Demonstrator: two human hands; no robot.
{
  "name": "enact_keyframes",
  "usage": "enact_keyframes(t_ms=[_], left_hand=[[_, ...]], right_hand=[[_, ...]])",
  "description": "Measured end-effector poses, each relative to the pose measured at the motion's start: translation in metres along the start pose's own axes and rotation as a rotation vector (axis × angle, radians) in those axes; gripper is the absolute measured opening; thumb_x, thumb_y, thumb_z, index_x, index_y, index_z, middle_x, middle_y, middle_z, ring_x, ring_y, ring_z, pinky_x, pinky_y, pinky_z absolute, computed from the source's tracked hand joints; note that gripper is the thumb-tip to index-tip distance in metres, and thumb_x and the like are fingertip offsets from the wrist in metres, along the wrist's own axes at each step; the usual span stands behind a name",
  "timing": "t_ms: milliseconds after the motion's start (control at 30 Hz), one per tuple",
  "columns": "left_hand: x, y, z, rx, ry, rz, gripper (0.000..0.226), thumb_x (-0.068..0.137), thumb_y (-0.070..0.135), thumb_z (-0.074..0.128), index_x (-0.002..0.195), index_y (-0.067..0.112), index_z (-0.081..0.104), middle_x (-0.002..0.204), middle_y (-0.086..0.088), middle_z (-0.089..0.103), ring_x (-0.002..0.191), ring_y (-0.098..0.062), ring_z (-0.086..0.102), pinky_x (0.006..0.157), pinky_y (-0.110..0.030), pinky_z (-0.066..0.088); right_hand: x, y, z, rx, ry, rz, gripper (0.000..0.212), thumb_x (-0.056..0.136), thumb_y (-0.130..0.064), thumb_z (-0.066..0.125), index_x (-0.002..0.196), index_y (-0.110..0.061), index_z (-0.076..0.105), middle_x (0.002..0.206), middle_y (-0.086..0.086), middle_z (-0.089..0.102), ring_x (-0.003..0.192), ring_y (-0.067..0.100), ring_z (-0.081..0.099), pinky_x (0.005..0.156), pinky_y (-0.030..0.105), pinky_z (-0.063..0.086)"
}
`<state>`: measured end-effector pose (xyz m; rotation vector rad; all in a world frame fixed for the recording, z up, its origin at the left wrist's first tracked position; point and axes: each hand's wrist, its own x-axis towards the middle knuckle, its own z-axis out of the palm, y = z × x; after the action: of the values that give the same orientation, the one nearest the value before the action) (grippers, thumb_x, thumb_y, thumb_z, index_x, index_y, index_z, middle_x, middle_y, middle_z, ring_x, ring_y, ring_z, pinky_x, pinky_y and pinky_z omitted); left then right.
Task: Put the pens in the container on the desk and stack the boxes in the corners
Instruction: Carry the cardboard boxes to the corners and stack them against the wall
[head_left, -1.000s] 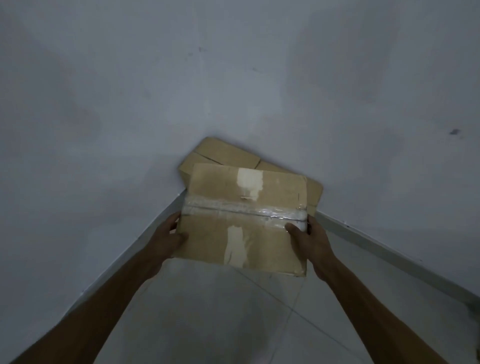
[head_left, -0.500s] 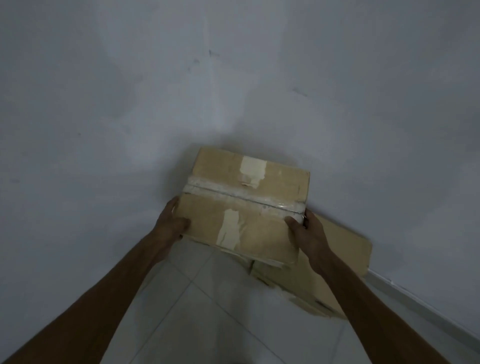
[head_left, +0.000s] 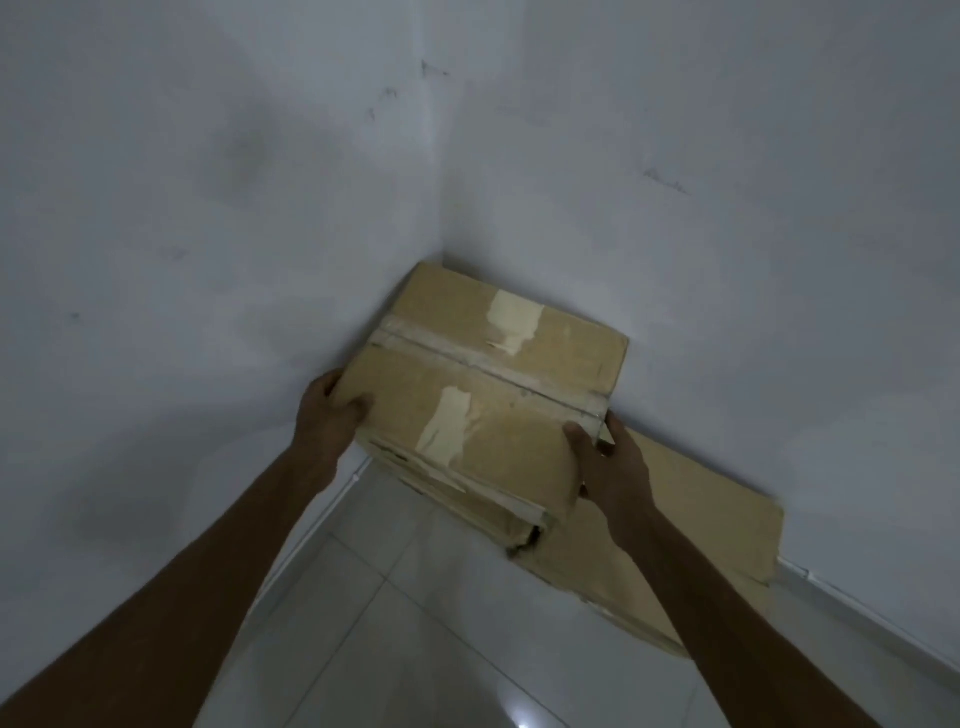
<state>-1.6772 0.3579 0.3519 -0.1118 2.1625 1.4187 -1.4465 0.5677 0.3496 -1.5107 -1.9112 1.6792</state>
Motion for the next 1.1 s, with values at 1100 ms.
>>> enact_keyframes(t_ms=[1100], left_hand=[[-0.231, -0.014, 0.073, 0.379, -0.332, 0.196, 0.045, 0.084, 0.027, 0.071, 0.123, 0.011, 0.055, 0.112, -0.006, 0.059, 0.103, -0.024, 0.058, 0.081, -0.026, 0.04]], right_hand=[[-0.225, 0.061, -0.108, -0.148, 0.23, 0.101, 0.074, 0.096, -0.057, 0.043, 0.15, -0.009, 0.03, 0.144, 0.013, 0.049, 0.127, 0.028, 0.052, 0.096, 0.03, 0.038]])
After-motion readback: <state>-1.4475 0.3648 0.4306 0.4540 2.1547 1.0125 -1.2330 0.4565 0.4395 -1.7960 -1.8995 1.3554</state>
